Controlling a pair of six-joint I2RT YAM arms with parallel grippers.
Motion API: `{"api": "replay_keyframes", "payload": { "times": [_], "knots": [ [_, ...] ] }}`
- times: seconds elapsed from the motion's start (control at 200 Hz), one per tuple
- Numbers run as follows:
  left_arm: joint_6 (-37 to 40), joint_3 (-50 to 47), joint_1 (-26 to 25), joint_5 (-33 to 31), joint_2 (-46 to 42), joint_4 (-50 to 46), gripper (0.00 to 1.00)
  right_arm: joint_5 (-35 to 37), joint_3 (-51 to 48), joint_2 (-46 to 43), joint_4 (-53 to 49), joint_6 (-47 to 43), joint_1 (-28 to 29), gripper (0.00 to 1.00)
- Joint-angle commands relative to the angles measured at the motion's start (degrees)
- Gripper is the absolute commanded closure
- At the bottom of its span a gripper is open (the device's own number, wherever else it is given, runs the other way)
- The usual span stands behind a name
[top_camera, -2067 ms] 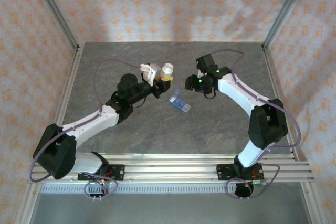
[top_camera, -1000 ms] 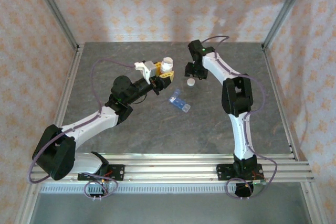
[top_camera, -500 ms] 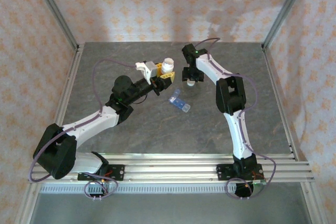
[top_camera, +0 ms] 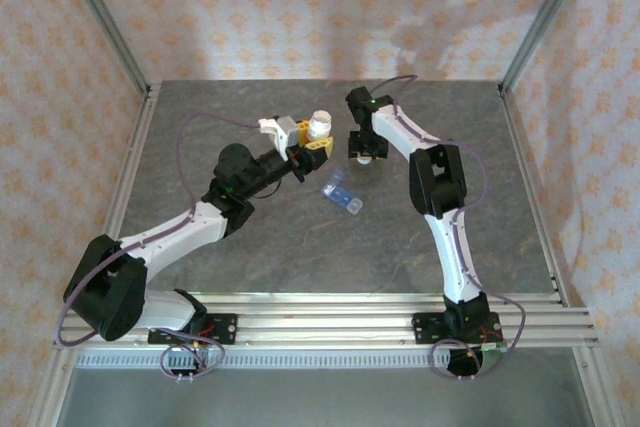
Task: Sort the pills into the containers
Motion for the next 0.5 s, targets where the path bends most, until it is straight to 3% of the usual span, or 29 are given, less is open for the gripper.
{"api": "replay_keyframes", "payload": {
  "times": [0.0,0.29,0.495],
  "knots": [
    [-0.6,-0.2,0.4,1.3,0.6,1.8,1.0,0.9,0.4,0.8,-0.9,-0.2,0.1,0.43],
    [-0.7,-0.3,0.4,1.7,1.2,1.8,1.0,0.4,1.2,0.6,-1.2,-0.1,0.2,0.51],
    [0.8,-1.0,0.4,1.1,2.2,2.2,1.0,-0.2,1.1,-1.7,-1.3,-0.4,0.0,0.69]
  ]
}}
